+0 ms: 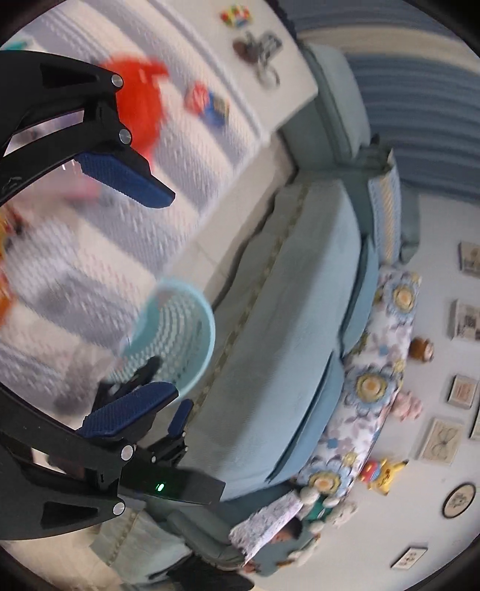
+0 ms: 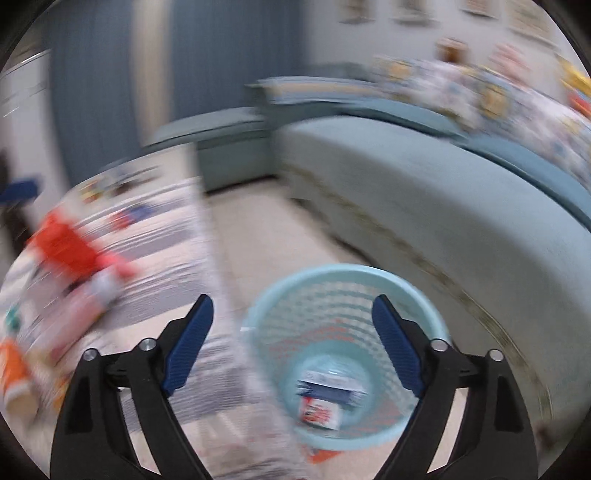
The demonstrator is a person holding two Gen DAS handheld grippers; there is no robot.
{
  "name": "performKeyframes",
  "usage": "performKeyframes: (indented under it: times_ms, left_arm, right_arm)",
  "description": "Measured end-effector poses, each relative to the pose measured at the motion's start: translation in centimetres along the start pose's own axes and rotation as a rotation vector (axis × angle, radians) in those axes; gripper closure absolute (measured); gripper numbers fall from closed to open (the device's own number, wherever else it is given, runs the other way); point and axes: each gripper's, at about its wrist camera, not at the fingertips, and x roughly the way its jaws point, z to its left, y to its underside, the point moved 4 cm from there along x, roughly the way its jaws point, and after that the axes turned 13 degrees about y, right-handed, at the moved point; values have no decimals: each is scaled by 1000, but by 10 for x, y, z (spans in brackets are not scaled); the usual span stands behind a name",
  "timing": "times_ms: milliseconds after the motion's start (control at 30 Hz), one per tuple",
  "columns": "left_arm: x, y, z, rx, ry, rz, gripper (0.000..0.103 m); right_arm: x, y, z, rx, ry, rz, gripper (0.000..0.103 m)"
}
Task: Collect trash
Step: 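Grasp the teal wrapper with the left tool while the right tool grasps the white heart-print packet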
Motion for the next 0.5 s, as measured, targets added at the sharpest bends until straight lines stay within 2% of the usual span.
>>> performKeyframes:
  times_ms: [100, 167, 233, 333, 433, 500]
  left_arm:
    - [-46, 16, 39, -75, -112, -35, 9]
    - [-69, 25, 62, -134, -155, -49, 9]
    - [-98, 42, 94, -196, -264, -61, 9]
    - [-131, 72, 140, -264, -434, -55, 9]
    - [-146, 102, 177, -323, -511, -4, 9]
    - [-155, 125, 197, -324, -518, -12, 9]
  right_arm:
    - [-15, 3, 46, -202, -188, -35, 16]
    - [-23, 8, 71, -283, -268, -37, 16]
    - [-28, 13, 93, -335, -344, -23, 13]
    - [-26, 21, 116, -384, -398, 16, 12]
    - [-26, 28, 133, -403, -456, 58, 12]
    - [-24, 30, 140, -407, -492, 77, 11]
